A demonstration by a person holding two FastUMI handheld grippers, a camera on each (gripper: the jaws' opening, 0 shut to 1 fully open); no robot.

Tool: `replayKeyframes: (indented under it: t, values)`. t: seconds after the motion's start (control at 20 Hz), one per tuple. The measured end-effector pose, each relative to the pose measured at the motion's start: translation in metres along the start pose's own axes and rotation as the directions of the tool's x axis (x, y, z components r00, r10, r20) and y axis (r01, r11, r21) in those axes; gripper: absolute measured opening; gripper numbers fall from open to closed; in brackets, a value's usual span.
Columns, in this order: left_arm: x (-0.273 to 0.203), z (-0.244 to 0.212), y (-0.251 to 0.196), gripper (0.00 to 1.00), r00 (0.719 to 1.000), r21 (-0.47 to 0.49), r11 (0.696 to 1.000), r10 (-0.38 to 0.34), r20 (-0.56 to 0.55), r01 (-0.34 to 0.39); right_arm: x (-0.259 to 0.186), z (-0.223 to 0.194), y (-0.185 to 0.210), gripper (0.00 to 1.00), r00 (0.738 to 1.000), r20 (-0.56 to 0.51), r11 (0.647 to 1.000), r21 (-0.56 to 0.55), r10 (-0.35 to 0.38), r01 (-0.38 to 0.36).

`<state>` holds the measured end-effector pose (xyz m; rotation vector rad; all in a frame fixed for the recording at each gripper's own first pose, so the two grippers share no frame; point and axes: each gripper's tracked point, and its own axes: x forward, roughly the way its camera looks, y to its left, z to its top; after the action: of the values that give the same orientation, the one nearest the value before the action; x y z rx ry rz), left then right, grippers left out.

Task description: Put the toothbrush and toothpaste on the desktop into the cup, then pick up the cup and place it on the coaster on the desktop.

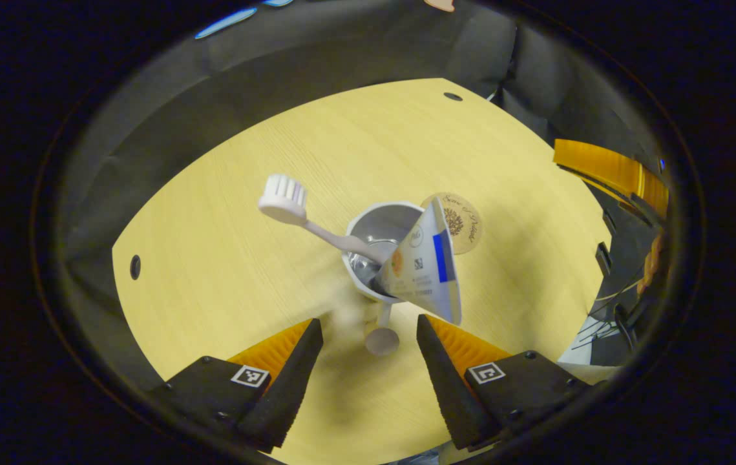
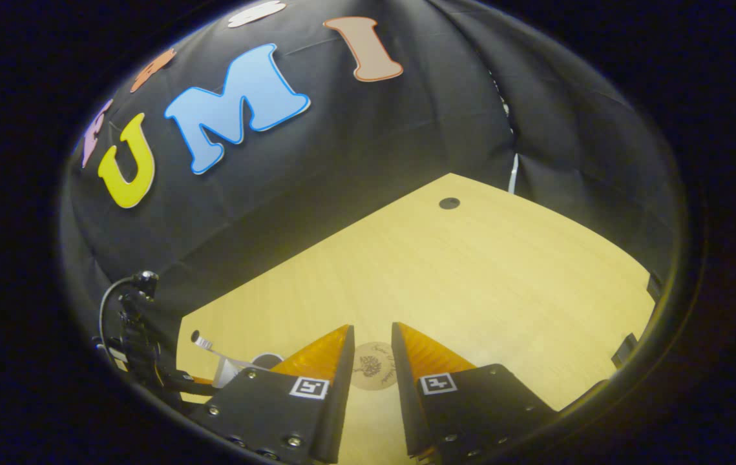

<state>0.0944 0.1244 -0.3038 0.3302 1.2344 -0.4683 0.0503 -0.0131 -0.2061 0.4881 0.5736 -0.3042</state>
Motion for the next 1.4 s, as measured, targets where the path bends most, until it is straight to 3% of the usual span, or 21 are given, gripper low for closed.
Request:
replayKeyframes:
  t: [0.5, 0.65, 0.9, 1.4]
  values:
    - [0.028, 0.011, -0.011, 0.96, 0.996, 0.005, 1.000, -0.007, -0.088, 0.008, 0.000, -0.011, -0.041, 0.37, 0.997, -0.049, 0.997, 0.046, -0.065, 0.068]
    - [0.035, 0.005, -0.017, 0.72, 0.992, -0.025, 0.999, -0.030, -0.121, 0.027, 0.007, -0.016, -0.045, 0.37, 0.995, -0.075, 0.996, 0.053, -0.062, 0.066]
    - [0.037, 0.006, -0.013, 0.33, 0.991, -0.029, 0.999, 0.014, -0.135, -0.019, 0.011, -0.024, -0.050, 0.37, 0.993, -0.107, 0.996, 0.059, -0.059, 0.065]
    - [0.028, 0.039, -0.036, 0.31, 0.997, 0.029, 0.999, 0.026, -0.076, -0.023, 0.017, -0.019, -0.070, 0.37, 0.991, -0.112, 0.993, 0.087, -0.074, 0.084]
